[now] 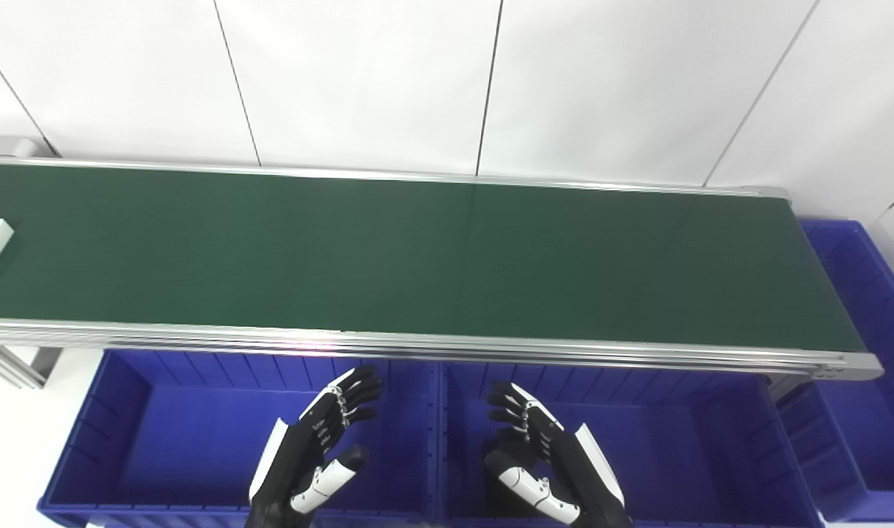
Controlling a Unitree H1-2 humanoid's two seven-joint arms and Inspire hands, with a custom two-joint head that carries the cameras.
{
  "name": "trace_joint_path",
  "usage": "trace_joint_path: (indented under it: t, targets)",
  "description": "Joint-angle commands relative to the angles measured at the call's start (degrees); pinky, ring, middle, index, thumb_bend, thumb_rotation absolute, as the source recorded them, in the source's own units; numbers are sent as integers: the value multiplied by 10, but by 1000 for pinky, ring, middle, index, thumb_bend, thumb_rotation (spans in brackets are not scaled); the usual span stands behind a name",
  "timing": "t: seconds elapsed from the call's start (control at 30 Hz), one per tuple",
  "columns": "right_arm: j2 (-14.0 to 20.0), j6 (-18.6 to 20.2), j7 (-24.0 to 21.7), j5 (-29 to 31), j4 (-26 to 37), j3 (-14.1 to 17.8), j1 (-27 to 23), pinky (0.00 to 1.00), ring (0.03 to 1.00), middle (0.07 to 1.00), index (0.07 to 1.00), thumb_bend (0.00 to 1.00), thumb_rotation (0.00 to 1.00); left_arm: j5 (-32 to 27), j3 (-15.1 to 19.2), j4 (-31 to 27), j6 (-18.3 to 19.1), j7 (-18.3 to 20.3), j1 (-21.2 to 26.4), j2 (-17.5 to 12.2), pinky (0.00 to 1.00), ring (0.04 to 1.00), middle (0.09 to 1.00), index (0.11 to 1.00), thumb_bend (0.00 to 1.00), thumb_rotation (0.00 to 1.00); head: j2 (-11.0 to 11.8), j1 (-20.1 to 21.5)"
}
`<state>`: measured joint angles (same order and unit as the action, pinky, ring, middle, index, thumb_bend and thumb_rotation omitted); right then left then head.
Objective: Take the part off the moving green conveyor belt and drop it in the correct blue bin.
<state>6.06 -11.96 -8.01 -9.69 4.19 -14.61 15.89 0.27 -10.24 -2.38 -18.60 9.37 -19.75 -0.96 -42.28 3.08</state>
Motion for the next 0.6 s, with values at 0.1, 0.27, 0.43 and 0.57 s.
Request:
trace_joint_path:
  t: [0.1, 0.27, 0.43, 0.57]
  targets:
    - [-2, -27, 0, 9, 8, 0, -2, 753, 829, 862, 899, 538, 601, 6, -2, -6, -18, -4, 4, 0, 781, 830, 829, 846, 893, 727, 1, -4]
    - [1, -29, 0, 7, 5, 1, -3, 754, 831, 864, 901, 536, 607, 10, -2, 1, -25, -6, 6, 2, 767, 825, 829, 841, 889, 722, 9, -22]
    - [5, -30, -1, 7, 3, 1, -3, 757, 834, 867, 908, 529, 614, 13, -3, 12, -34, -8, 6, 7, 772, 825, 825, 837, 901, 716, 27, -57]
    - [7, -33, 1, 7, 1, 2, -2, 752, 830, 862, 907, 521, 606, 15, -6, 18, -38, -9, 7, 9, 789, 833, 825, 838, 889, 706, 34, -68]
